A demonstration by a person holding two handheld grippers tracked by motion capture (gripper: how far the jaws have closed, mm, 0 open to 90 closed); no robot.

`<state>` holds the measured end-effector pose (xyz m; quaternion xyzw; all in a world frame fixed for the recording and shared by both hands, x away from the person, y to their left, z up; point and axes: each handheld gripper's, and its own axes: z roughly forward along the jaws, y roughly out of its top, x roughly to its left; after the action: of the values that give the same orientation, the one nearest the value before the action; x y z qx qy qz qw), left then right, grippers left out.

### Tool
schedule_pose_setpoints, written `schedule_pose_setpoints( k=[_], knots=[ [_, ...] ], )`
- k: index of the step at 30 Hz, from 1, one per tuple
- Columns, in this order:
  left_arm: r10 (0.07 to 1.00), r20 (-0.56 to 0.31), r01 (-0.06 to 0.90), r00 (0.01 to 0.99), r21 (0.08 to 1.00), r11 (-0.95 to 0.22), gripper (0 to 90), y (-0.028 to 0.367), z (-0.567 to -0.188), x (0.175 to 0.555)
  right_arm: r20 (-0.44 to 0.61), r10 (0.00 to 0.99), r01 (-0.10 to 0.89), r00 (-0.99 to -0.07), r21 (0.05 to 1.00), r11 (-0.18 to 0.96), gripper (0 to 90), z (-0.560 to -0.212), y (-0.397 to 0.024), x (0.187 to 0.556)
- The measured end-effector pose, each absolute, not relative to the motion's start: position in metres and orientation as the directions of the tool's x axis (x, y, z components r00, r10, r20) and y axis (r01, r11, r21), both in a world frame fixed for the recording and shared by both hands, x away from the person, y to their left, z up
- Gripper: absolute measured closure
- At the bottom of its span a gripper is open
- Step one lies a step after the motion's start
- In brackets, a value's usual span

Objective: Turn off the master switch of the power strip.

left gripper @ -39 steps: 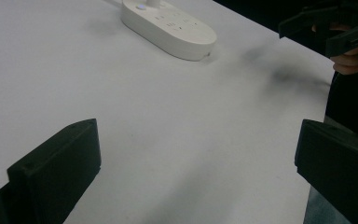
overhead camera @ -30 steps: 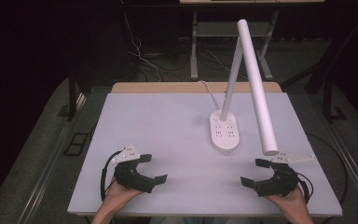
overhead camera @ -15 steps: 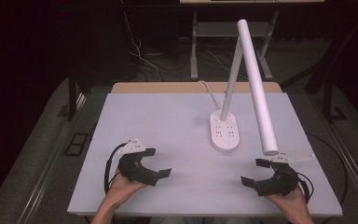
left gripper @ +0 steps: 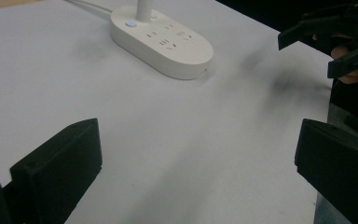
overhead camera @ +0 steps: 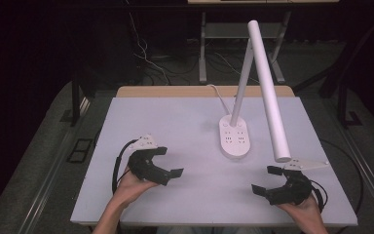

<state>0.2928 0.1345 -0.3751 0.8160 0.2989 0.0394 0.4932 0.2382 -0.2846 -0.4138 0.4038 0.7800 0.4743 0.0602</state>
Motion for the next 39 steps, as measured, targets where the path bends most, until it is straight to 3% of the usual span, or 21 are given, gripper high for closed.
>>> schedule_pose_setpoints(
  k=[39],
  knots=[
    [0.515, -0.211, 0.445, 0.831, 0.807, -0.388, 0.0, 0.101, -0.353, 0.345, 0.283, 0.686, 0.571, -0.671, 0.787, 0.234, 0.3, -0.415, -0.285, 0.239]
  ],
)
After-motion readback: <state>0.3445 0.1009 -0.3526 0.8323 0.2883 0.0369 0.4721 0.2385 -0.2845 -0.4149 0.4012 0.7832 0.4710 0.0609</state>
